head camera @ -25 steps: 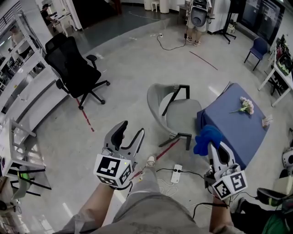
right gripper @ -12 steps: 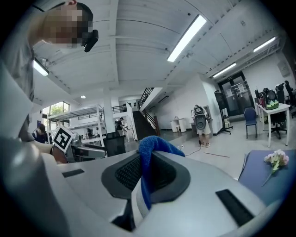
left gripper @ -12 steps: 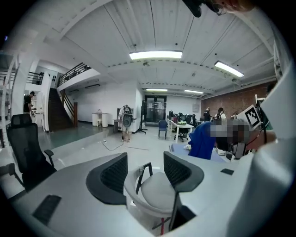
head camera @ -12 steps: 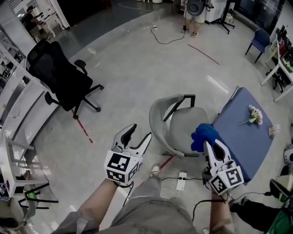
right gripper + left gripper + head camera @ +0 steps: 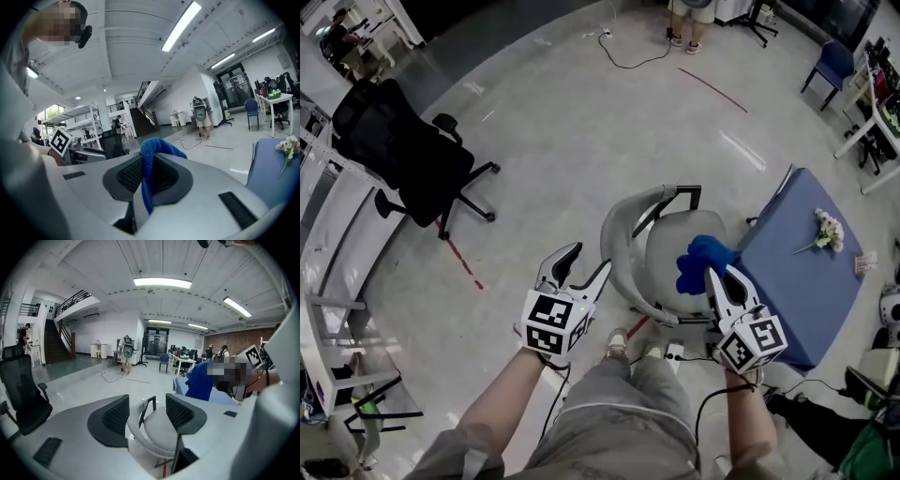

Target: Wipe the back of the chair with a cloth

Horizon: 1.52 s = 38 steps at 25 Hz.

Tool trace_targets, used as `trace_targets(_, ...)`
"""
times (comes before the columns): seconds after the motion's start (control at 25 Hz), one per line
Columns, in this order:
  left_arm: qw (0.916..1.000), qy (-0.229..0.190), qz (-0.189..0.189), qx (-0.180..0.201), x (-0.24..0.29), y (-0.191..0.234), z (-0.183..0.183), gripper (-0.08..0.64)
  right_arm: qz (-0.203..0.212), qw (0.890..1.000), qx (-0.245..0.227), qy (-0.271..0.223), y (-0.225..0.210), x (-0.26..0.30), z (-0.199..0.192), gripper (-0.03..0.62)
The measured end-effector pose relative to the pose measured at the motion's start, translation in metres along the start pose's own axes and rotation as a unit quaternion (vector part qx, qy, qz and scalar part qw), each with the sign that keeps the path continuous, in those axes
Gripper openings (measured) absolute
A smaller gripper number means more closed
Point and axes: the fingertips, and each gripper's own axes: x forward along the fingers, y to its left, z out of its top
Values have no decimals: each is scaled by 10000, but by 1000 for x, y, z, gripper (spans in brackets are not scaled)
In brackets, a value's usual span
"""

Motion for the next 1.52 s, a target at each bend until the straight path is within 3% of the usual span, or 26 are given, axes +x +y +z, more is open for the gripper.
trace_targets(0.44, 9979, 561, 194, -248, 68, 17, -50, 250, 124, 9995, 132, 260, -65, 75, -43, 54)
trace_targets(0.8, 9942, 882, 439, -433, 111, 29, -98, 250, 299, 9980, 255, 499, -119, 145, -112, 54)
trace_targets(1.04, 9922, 1021, 498, -517, 130, 36, -121, 250, 304, 9964, 58, 792, -149, 201, -171, 54)
trace_targets(1.32, 9922, 981, 759, 141, 137, 40, -126, 210, 175, 9947, 194, 997, -181, 260, -231, 54)
trace_targets(1.52, 9917, 762, 1031, 126, 134, 42, -123, 210, -178, 9936, 348, 1061, -199, 291, -263, 55)
